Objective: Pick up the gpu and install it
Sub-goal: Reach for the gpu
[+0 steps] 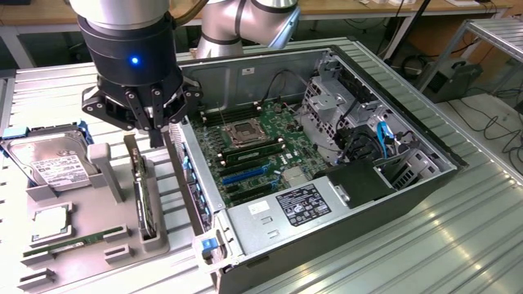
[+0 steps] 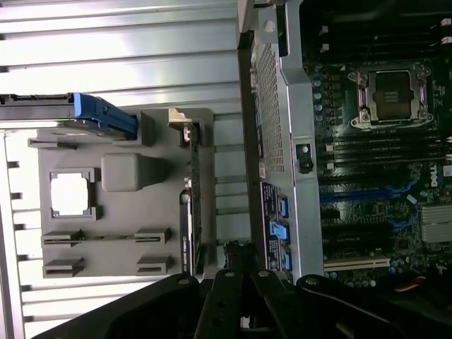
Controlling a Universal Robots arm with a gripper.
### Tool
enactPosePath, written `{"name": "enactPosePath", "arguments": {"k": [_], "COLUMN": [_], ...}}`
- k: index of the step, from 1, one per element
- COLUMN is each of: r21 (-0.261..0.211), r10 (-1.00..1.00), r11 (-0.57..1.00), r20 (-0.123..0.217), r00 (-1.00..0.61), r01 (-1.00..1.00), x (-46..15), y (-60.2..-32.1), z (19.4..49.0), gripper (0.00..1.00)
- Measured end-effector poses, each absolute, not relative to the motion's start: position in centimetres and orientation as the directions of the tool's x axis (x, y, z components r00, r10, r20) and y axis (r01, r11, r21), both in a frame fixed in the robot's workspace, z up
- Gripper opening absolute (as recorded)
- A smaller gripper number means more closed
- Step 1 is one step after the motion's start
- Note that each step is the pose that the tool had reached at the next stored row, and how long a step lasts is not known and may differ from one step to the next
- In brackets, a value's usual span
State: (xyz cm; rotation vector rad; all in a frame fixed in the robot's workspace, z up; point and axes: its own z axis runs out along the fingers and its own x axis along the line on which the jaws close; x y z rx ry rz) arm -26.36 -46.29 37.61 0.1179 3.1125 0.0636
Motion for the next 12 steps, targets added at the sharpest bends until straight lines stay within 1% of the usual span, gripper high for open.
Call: {"name": "enactPosePath", "arguments": {"k": [12], "r21": [0.042], "r10": [0.076], "r11": [0.996], "r20": [-0.025], "r00": [-0.997], "r01": [0.075], "x": [-26.36], "y": [-46.79], "z": [37.56], "gripper": [0.11]}}
